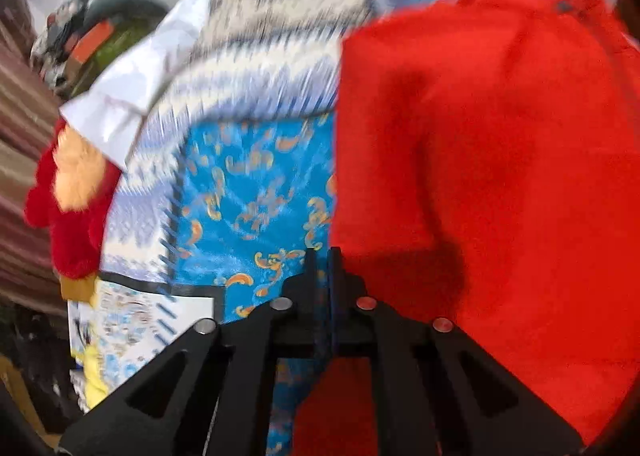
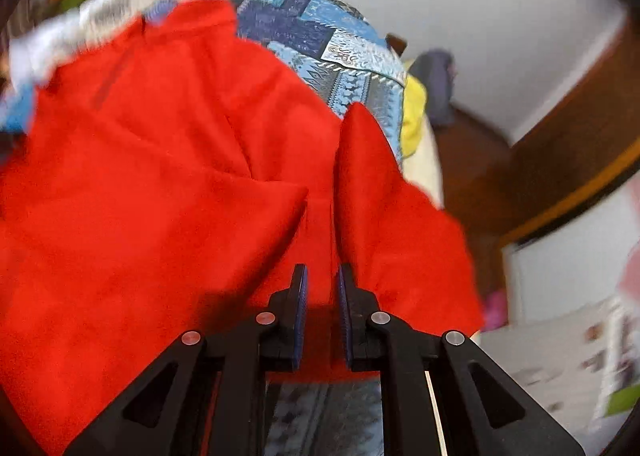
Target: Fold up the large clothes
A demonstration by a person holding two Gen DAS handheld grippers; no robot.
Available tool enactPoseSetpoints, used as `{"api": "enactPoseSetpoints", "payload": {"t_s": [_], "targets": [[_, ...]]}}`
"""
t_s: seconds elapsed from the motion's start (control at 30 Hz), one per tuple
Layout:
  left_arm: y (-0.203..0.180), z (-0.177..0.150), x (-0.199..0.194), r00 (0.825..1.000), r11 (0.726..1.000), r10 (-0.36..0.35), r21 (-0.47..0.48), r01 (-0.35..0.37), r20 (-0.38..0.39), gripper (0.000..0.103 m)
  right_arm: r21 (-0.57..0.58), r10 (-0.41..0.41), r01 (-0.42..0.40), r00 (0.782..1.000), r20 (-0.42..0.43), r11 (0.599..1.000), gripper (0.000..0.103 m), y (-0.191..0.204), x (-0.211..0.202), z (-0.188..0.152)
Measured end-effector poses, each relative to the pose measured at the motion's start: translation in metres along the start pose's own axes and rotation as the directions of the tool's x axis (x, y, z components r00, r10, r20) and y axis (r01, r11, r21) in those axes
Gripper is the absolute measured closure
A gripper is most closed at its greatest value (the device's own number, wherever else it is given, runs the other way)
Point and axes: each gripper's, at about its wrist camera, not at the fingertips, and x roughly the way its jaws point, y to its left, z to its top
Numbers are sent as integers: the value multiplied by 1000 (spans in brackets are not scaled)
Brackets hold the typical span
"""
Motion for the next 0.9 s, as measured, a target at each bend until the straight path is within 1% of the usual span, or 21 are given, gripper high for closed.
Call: {"api": "enactPoseSetpoints", "payload": {"t_s": [0.03, 0.07, 0.1, 0.13, 0.17, 0.2, 0.23, 0.27, 0.3, 0.33, 0.37, 0.4, 0.47, 0.57, 0.6, 0.67, 0.8, 0.83, 0.87, 0.9], "targets": [[-5, 1, -17, 999, 1000, -8, 27, 6, 43, 94, 34, 55, -56, 998, 11, 998, 93, -9, -6, 0], [-12, 2, -34, 996, 998, -39, 48, 35, 75, 88, 50, 79, -79, 997, 14, 996, 93, -12, -8, 1], [-20, 2, -46, 993, 996, -78, 58, 73, 91, 74, 68, 106, -107, 994, 12, 992, 93, -16, -7, 4], [-30, 2, -57, 987, 991, -127, 62, 121, 99, 65, 74, 115, -115, 993, 5, 991, 93, -15, -3, 5], [-40, 2, -64, 981, 985, -166, 65, 160, 97, 48, 75, 118, -117, 993, -8, 990, 93, -15, 4, 7], [-50, 1, -67, 976, 979, -197, 70, 191, 93, 40, 69, 111, -109, 993, -32, 992, 93, -9, 13, 7], [-64, -1, -68, 969, 971, -233, 78, 227, 80, 40, 53, 93, -89, 993, -66, 995, 93, -2, 24, 4], [-74, -3, -65, 965, 964, -255, 90, 249, 57, 40, 36, 72, -69, 994, -77, 997, 93, 4, 31, 1], [-90, -7, -57, 963, 958, -270, 108, 267, 14, 40, 10, 41, -41, 998, -49, 999, 93, 12, 30, -4], [-101, -10, -48, 964, 956, -265, 121, 266, -27, 40, -17, 6, -6, 1000, -19, 1000, 93, 18, 26, -7], [-115, -17, -35, 969, 960, -237, 138, 245, -73, 40, -44, -31, 31, 999, -8, 999, 92, 24, 22, -11], [-120, -20, -31, 974, 964, -217, 141, 224, -65, 39, -57, -51, 51, 999, -3, 997, 92, 26, 20, -15], [-123, -25, -34, 983, 973, -182, 137, 183, -22, 34, -96, -99, 100, 995, 15, 990, 92, 32, 17, -21], [-120, -31, -31, 983, 980, -180, 85, 181, -22, 32, -131, -137, 143, 989, 56, 981, 91, 33, 13, -32], [-118, -34, -30, 985, 983, -172, 69, 173, -18, 30, -131, -139, 146, 988, 64, 981, 91, 32, 11, -34], [-117, -37, -31, 987, 985, -158, 66, 159, -13, 30, -120, -138, 146, 988, 74, 982, 91, 26, 7, -40], [-115, -41, -30, 992, 990, -127, 66, 128, -25, 30, -58, -109, 113, 992, 71, 992, 91, 9, -2, -50], [-115, -42, -31, 993, 991, -117, 68, 119, -26, 30, -45, -110, 113, 992, 66, 993, 90, 3, -1, -50], [-117, -43, -32, 994, 992, -102, 75, 103, -26, 30, -37, -122, 125, 991, 59, 992, 85, -1, -3, -53], [-117, -43, -31, 995, 992, -93, 80, 95, -25, 30, -26, -152, 153, 988, 38, 988, 80, -9, -2, -58]]}}
